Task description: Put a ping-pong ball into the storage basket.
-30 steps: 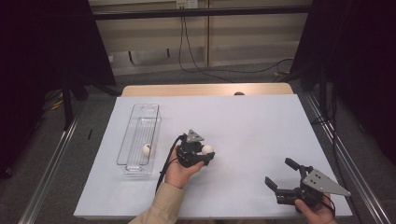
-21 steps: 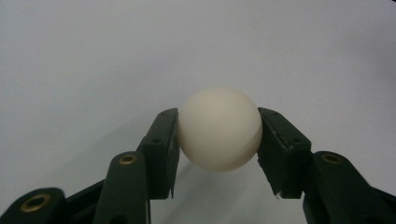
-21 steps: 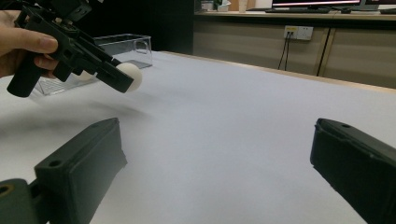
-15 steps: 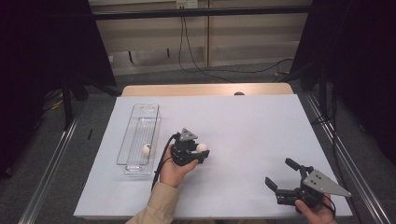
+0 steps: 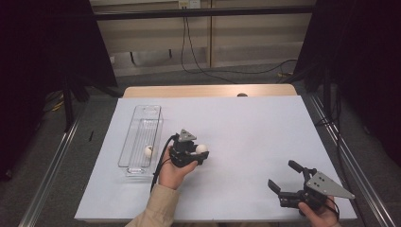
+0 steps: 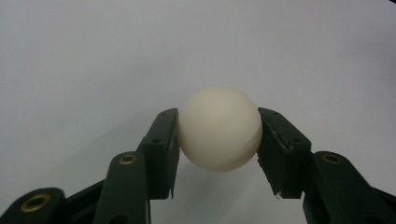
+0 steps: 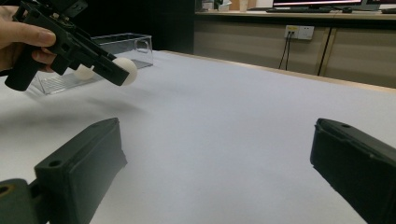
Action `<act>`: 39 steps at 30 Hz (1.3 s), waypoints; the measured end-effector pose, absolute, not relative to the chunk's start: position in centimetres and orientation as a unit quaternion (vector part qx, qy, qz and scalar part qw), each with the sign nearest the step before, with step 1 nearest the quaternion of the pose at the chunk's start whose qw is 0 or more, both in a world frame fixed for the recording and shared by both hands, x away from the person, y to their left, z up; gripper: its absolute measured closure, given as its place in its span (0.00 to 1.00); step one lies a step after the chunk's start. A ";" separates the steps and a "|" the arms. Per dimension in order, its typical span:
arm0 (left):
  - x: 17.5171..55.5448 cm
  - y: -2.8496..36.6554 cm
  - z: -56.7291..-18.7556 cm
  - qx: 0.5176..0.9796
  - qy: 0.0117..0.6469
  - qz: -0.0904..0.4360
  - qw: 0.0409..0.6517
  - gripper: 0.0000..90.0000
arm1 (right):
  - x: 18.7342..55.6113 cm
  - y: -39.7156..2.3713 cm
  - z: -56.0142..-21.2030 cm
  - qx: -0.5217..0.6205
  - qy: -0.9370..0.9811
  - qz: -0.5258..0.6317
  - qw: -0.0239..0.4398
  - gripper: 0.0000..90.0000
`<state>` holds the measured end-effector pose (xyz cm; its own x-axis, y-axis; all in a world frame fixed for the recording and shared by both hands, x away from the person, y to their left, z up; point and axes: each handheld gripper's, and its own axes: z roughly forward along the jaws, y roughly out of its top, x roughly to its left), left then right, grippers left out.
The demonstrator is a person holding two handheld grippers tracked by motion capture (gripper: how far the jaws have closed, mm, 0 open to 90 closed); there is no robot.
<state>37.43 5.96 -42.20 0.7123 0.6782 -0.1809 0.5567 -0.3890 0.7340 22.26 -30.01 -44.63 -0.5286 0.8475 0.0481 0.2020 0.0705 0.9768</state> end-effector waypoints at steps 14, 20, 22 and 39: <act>37.5 6.6 -41.9 0.827 0.380 0.072 0.409 0.57 | 22.3 -30.0 -44.6 0.390 0.672 0.560 0.289 0.02; 37.6 6.9 -41.7 0.826 0.384 0.071 0.406 0.57 | 22.3 -30.0 -44.6 0.389 0.673 0.559 0.289 0.02; 37.6 7.1 -41.6 0.824 0.387 0.072 0.408 0.57 | 22.3 -30.0 -44.6 0.389 0.673 0.559 0.288 0.02; 37.7 8.1 -41.0 0.821 0.393 0.082 0.405 0.57 | 22.3 -30.0 -44.6 0.388 0.673 0.560 0.289 0.02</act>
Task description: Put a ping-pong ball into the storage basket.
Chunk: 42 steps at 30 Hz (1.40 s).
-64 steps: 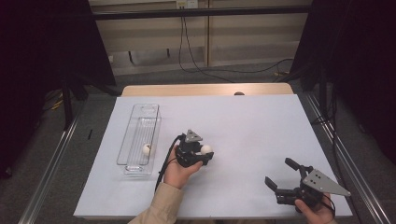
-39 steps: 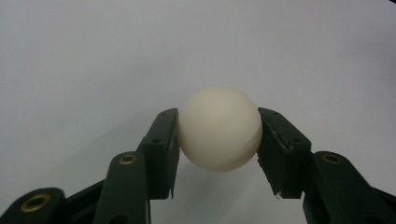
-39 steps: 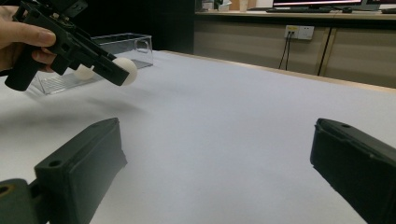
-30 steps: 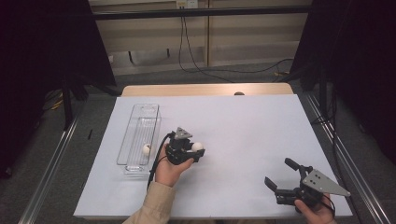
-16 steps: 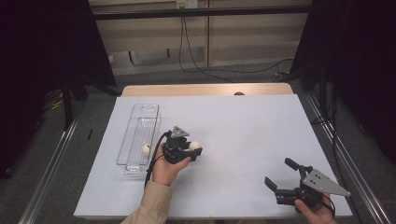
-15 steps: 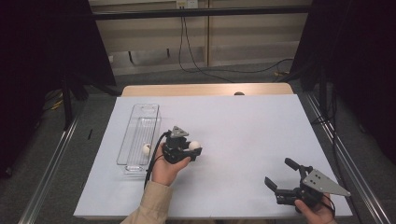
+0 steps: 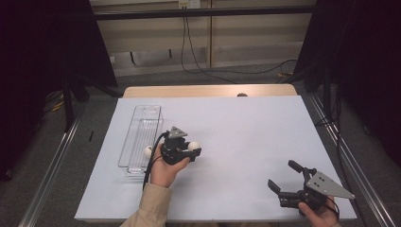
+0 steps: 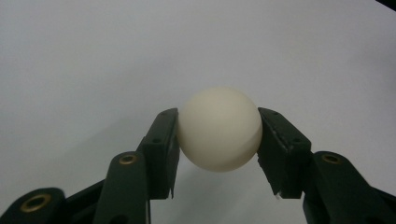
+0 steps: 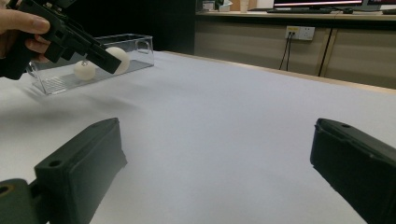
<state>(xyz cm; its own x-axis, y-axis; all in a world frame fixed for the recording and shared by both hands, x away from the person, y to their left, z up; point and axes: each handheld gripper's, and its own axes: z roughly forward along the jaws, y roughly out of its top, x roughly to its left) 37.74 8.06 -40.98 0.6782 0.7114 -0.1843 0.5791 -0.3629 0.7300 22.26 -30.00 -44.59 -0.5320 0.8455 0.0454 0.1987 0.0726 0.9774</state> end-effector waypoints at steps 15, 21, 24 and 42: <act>37.8 8.6 -40.7 0.820 0.397 0.078 0.405 0.57 | 22.3 -30.0 -44.6 0.386 0.674 0.560 0.290 0.02; 37.8 8.9 -40.5 0.820 0.398 0.084 0.403 0.57 | 22.2 -30.0 -44.6 0.386 0.674 0.560 0.290 0.02; 37.8 9.1 -40.5 0.819 0.399 0.082 0.405 0.57 | 22.3 -30.0 -44.6 0.385 0.674 0.560 0.290 0.02; 38.0 9.9 -40.0 0.813 0.406 0.079 0.410 0.57 | 22.2 -30.0 -44.5 0.385 0.675 0.559 0.290 0.02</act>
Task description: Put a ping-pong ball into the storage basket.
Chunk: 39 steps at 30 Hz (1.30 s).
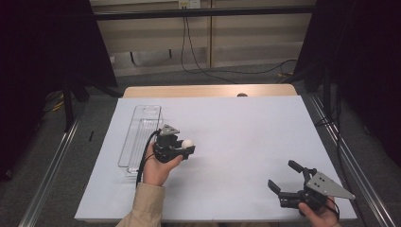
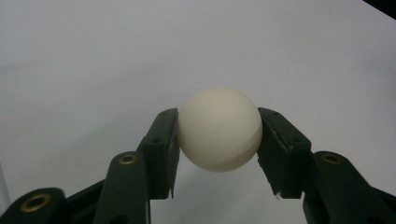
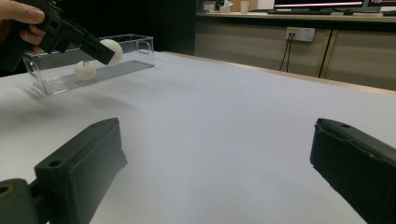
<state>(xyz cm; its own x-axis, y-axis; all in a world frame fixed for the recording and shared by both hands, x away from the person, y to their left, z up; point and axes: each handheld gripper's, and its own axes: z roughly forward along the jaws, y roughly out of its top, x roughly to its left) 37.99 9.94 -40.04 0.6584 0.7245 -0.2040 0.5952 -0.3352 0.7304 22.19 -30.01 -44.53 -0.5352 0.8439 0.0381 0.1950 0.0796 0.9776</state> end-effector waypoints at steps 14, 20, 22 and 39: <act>38.0 10.6 -39.7 0.811 0.410 0.082 0.410 0.57 | 22.2 -30.0 -44.5 0.384 0.675 0.558 0.291 0.02; 38.1 10.8 -39.6 0.811 0.411 0.081 0.408 0.57 | 22.2 -30.0 -44.5 0.384 0.675 0.558 0.291 0.02; 38.1 10.8 -39.6 0.809 0.414 0.079 0.409 0.57 | 22.2 -30.0 -44.5 0.384 0.675 0.558 0.291 0.02; 38.1 11.6 -39.3 0.805 0.422 0.085 0.409 0.57 | 22.2 -30.0 -44.5 0.385 0.674 0.560 0.291 0.02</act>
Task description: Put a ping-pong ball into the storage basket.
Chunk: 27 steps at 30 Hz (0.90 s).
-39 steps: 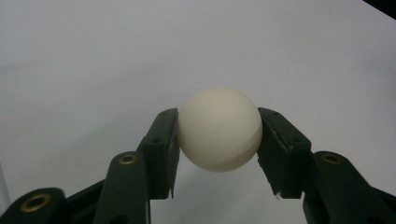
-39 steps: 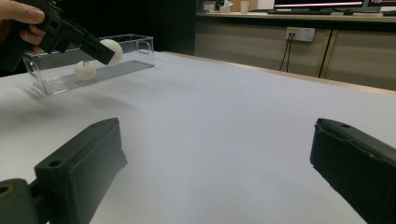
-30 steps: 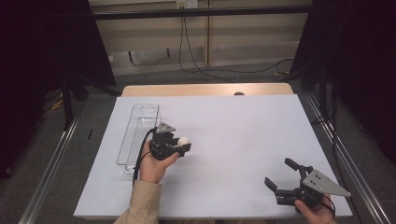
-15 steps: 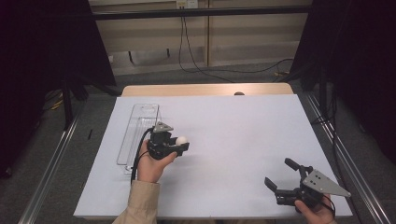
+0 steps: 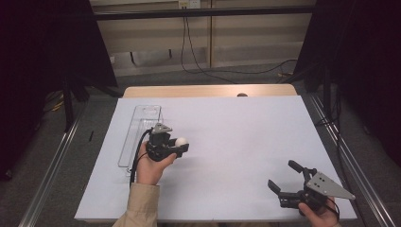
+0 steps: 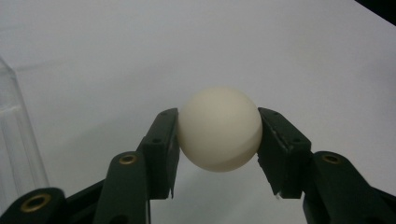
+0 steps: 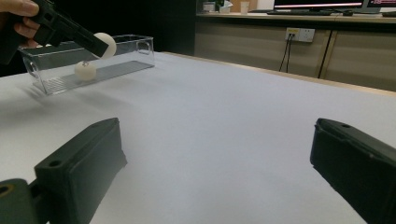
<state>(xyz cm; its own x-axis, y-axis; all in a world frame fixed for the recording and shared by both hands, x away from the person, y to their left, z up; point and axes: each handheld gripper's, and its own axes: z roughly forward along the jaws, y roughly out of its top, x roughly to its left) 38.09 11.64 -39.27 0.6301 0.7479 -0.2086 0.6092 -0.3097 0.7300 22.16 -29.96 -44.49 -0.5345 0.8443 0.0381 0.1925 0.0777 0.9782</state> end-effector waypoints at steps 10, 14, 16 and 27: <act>38.1 12.1 -39.2 0.802 0.426 0.088 0.409 0.57 | 22.2 -29.9 -44.5 0.385 0.673 0.560 0.291 0.02; 38.2 12.4 -39.1 0.802 0.427 0.089 0.409 0.57 | 22.2 -30.0 -44.5 0.385 0.674 0.559 0.292 0.02; 38.2 12.5 -39.1 0.801 0.428 0.088 0.409 0.57 | 22.2 -30.0 -44.5 0.384 0.675 0.558 0.292 0.02; 38.1 12.9 -38.8 0.799 0.432 0.093 0.409 0.57 | 22.2 -29.9 -44.5 0.385 0.673 0.561 0.292 0.02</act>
